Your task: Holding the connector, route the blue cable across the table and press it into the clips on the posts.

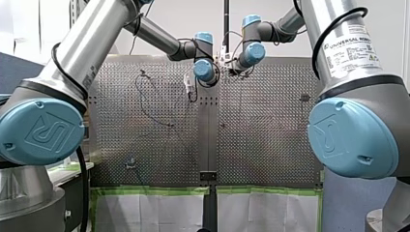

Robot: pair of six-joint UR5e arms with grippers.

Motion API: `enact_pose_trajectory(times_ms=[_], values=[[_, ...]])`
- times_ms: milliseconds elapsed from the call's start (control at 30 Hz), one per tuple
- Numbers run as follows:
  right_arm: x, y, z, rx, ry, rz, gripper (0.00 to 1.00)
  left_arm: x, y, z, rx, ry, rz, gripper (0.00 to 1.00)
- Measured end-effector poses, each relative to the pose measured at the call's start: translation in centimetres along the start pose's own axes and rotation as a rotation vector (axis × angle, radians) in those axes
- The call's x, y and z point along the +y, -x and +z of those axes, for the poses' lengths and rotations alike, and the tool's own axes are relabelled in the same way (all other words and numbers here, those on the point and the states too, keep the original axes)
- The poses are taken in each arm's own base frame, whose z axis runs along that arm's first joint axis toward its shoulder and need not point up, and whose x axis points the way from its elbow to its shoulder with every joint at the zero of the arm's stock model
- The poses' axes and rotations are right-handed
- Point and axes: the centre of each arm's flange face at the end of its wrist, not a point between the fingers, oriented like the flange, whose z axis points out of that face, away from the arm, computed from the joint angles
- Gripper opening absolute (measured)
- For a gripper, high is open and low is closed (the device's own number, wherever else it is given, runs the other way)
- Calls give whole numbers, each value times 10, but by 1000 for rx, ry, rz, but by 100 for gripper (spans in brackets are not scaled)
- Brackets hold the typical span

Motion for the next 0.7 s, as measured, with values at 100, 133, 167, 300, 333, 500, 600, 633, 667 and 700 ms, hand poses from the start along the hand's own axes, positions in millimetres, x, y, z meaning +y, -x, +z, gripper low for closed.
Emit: enact_pose_trajectory(times_ms=[100, 133, 167, 300, 333, 500, 600, 633, 667, 700], values=[[0, 0, 0, -1, 0, 0, 0, 0, -8, 11, 9, 13, 6, 100], [0, 0, 0, -1, 0, 0, 0, -1, -12, 14, 13, 16, 7, 100], [0, 0, 0, -1, 0, 0, 0, -2, -14, 16, 17, 17, 8, 100], [0, 0, 0, -1, 0, -1, 0, -8, -22, 24, 25, 18, 11, 84], [0, 0, 0, -1, 0, -1, 0, -9, -22, 25, 24, 17, 10, 84], [0, 0, 0, -2, 0, -1, 0, -13, -22, 26, 22, 15, 7, 39], [0, 0, 0, -1, 0, -1, 0, -13, -21, 25, 19, 29, 6, 13], [0, 0, 0, -1, 0, -2, 0, -13, -20, 25, 18, 37, 5, 13], [0, 0, 0, -2, 0, -2, 0, -12, -21, 25, 19, 43, 4, 2], [0, 0, 0, -2, 0, -2, 0, -12, -21, 24, 20, 50, 4, 2]])
